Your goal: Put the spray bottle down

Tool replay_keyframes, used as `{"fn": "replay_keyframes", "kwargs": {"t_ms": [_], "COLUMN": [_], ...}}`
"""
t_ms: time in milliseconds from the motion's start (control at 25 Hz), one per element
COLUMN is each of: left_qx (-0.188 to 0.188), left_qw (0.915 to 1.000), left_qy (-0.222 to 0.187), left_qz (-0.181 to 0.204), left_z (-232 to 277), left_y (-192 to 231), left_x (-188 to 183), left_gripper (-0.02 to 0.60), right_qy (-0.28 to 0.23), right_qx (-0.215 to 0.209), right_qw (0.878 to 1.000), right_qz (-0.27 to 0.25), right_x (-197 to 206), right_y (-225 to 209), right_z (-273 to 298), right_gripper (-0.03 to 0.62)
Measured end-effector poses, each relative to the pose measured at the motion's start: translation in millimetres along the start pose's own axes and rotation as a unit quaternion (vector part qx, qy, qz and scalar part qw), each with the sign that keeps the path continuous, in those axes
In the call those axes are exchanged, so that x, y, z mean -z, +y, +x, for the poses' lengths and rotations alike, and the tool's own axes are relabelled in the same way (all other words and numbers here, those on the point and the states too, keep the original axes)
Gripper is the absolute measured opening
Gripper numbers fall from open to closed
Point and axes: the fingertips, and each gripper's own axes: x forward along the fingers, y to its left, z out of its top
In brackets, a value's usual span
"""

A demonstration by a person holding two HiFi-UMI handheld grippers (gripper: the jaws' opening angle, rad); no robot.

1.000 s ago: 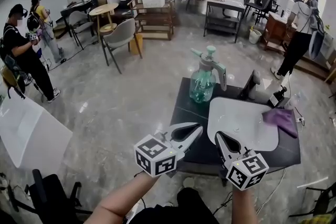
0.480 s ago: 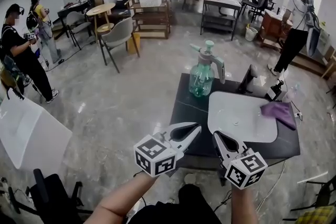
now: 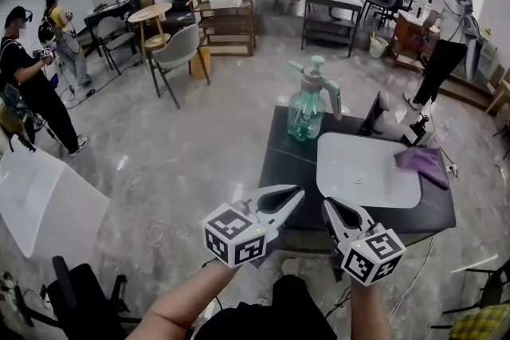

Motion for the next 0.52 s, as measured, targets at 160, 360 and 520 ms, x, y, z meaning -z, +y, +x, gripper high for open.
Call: {"fn": "replay_keyframes", "kwargs": {"t_ms": [160, 360, 520], "left_qx": [0.001, 0.003, 0.004], "left_qw": [1.0000, 1.0000, 1.0000], "left_qy": [0.001, 0.001, 0.003], "left_qz": [-0.004, -0.006, -0.008], "left_z": [-4.7, -7.5, -10.3], "left_y": [-0.7, -2.9, -5.2], "left_x": [4.0, 7.2, 10.0], "left_gripper": [0.014, 0.014, 0.014], "right_qy": [0.002, 0.004, 0.005], "right_qx": [0.002, 0.004, 0.006], "right_qw": [1.000, 1.000, 1.000], "right_qz": [0.001, 0.001, 0.003], "right_x": [3.6, 6.6, 9.0], "right_y": [3.5, 6.0, 7.7], "right_z": [-1.9, -5.1, -7.9], "right_gripper": [0.006, 0.007, 0.006]}}
